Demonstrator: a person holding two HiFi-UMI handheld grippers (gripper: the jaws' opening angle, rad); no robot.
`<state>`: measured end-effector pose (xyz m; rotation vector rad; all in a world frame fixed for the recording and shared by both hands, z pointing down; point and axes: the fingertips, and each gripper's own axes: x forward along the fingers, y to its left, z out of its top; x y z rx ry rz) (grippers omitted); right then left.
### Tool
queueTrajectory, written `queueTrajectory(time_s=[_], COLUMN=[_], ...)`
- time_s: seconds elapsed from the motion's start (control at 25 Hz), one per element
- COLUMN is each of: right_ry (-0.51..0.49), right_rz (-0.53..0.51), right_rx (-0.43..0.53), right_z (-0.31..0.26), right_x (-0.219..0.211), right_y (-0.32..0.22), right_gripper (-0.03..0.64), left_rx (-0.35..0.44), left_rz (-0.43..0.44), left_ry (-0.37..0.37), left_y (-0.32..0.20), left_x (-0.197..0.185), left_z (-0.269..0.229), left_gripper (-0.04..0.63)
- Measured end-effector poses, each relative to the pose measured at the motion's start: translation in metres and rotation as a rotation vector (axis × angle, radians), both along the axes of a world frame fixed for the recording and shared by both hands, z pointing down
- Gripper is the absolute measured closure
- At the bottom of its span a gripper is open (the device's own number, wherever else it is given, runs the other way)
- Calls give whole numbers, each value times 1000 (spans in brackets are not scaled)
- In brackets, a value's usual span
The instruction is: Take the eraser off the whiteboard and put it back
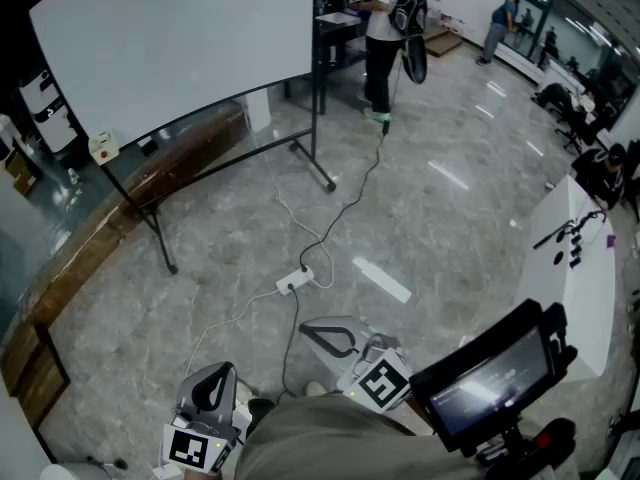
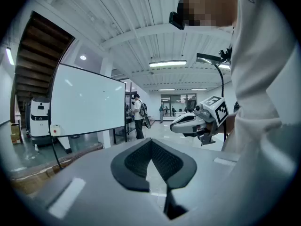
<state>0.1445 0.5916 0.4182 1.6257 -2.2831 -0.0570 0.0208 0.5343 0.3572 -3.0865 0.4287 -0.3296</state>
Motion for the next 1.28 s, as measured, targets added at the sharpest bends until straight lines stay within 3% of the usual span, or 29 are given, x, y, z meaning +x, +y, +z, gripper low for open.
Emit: queueTrajectory(time_s=[0.16,0.84,1.28], right_ry=[-22,-79,-70], right_rz=[72,32,24], right_rx=[8,-44,-84], right_z=[-51,-22,-12], right_x=[5,-28,-51], right_y=[-4,-18,-57], right_gripper=[614,614,614], left_rx=[-30,-64,-96], left_rz=[58,-45,-20], left_ry=[-12,-24,-11], left_y=[1,-17,-57], left_x=[13,-30,-51], left_z=[6,27,35], left_gripper=[591,591,590])
